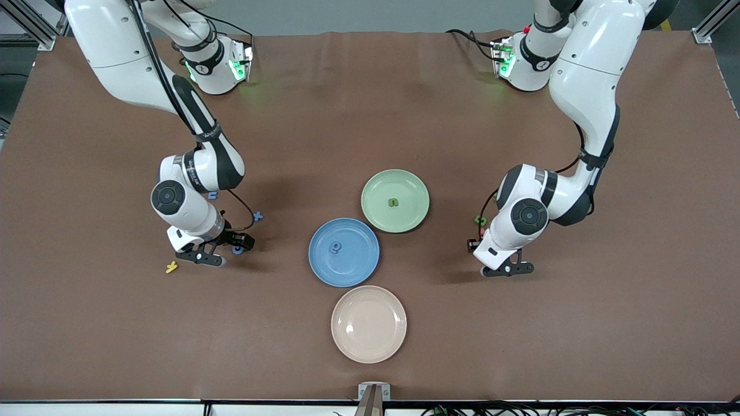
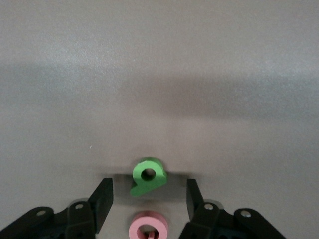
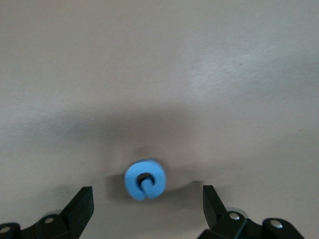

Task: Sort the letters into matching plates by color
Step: 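Grasp green q with the left gripper while the right gripper grasps blue c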

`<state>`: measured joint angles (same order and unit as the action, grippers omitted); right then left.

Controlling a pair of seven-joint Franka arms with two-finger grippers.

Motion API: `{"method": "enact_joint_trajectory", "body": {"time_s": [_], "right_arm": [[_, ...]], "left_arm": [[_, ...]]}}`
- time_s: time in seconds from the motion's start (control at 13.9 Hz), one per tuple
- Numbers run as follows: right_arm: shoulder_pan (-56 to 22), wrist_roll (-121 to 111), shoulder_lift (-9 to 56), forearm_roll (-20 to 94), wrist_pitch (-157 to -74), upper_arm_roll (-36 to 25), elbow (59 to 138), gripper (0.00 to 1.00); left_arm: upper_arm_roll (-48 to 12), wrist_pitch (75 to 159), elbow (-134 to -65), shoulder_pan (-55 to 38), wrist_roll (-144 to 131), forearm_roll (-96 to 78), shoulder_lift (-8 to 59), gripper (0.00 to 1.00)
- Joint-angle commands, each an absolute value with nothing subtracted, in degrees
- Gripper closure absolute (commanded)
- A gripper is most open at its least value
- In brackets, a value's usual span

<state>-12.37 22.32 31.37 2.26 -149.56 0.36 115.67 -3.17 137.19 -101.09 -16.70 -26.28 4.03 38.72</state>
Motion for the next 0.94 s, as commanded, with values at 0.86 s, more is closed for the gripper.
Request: {"method": "enact_joint_trajectory", "body": {"time_s": [0.86], "right_arm": [[-13.3,21.8,33.9,2.6,-150.1,0.1,113.1,0.24]], "left_arm": [[-3.5,138.7,-101.9,-16.1,-25.9,5.0,38.8,0.75]]}}
